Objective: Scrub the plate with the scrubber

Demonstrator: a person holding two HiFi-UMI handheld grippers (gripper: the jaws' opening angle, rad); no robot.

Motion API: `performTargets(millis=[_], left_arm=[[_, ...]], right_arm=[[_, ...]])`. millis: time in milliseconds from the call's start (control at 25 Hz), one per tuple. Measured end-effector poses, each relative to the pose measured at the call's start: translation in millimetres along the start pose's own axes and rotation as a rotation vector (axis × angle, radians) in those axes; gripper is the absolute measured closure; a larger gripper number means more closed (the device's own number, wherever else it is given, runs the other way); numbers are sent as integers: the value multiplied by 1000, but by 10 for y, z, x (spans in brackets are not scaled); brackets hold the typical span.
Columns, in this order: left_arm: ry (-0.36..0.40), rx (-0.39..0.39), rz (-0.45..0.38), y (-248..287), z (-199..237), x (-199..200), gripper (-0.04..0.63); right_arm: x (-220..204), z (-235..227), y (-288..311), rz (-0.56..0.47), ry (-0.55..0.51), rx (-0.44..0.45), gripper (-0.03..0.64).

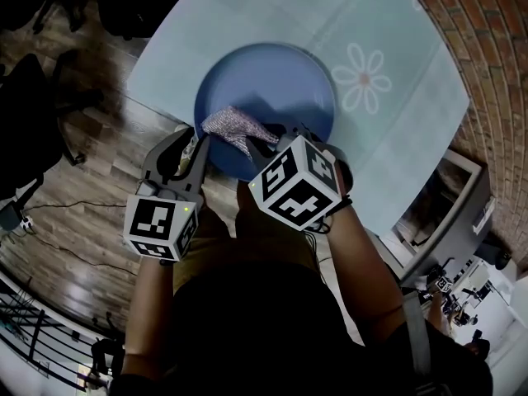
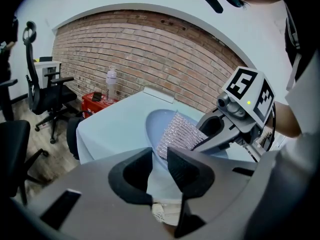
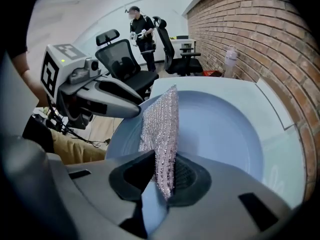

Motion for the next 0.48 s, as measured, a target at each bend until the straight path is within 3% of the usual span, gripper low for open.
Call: performTargets(millis=[160,480], left_arm=[[5,-7,3,-4,9,5,492],[4,-16,7,3,7,5,492]], right_arm=[[132,-182,63,-32,42,-31,525],[98,-586,22,-81,82,-212,525]])
Point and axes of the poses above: the fingertips, and each gripper's own axes: y forward along the fingers, z to its left, x out of its top, the point moved 10 cm from there along -y, backward along the fingers, and after that the axes turned 7 degrees about -x, right-handed, at the moved point
